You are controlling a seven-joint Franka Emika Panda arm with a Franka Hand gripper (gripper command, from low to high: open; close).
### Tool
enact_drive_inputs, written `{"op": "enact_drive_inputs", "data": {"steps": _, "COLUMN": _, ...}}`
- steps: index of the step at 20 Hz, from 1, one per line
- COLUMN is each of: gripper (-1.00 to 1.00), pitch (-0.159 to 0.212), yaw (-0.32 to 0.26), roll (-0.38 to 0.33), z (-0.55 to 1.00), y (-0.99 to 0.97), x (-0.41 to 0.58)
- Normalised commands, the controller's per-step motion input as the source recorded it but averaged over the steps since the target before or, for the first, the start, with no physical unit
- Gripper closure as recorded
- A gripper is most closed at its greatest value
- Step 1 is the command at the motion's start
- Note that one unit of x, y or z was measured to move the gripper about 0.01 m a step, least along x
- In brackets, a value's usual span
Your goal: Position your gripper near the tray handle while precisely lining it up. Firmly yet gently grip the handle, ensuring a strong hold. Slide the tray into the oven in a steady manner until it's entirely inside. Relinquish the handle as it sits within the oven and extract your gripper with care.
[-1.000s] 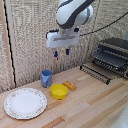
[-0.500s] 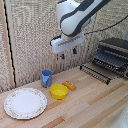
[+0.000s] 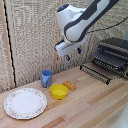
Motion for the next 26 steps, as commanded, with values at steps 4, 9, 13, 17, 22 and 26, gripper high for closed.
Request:
{"op": "enact_drive_inputs", "data": {"steps": 4, "gripper": -1.00, "pitch": 0.000, "yaw": 0.148, "roll": -0.317, "z": -0.14, "y": -0.28, "x": 0.000}}
{"op": "enact_drive_inputs", "data": {"steps": 9, "gripper": -1.00, "pitch": 0.015, "yaw": 0.107, "roll": -0.359, "z": -0.09, "y": -0.29, "x": 0.000}}
{"op": "enact_drive_inputs", "data": {"steps": 13, "gripper": -1.00, "pitch": 0.023, "yaw": 0.100, "roll": -0.336, "z": -0.07, "y": -0.35, "x": 0.000}}
{"op": "enact_drive_inputs", "data": {"steps": 17, "gripper": -1.00, "pitch": 0.050, "yaw": 0.081, "roll": -0.275, "z": -0.02, "y": -0.45, "x": 0.000}}
{"op": "enact_drive_inputs", "data": {"steps": 22, "gripper": -1.00, "pitch": 0.053, "yaw": 0.043, "roll": -0.225, "z": -0.05, "y": -0.49, "x": 0.000}}
{"op": "enact_drive_inputs", "data": {"steps": 26, "gripper": -1.00, "pitch": 0.024, "yaw": -0.001, "roll": -0.192, "z": -0.07, "y": -0.49, "x": 0.001}}
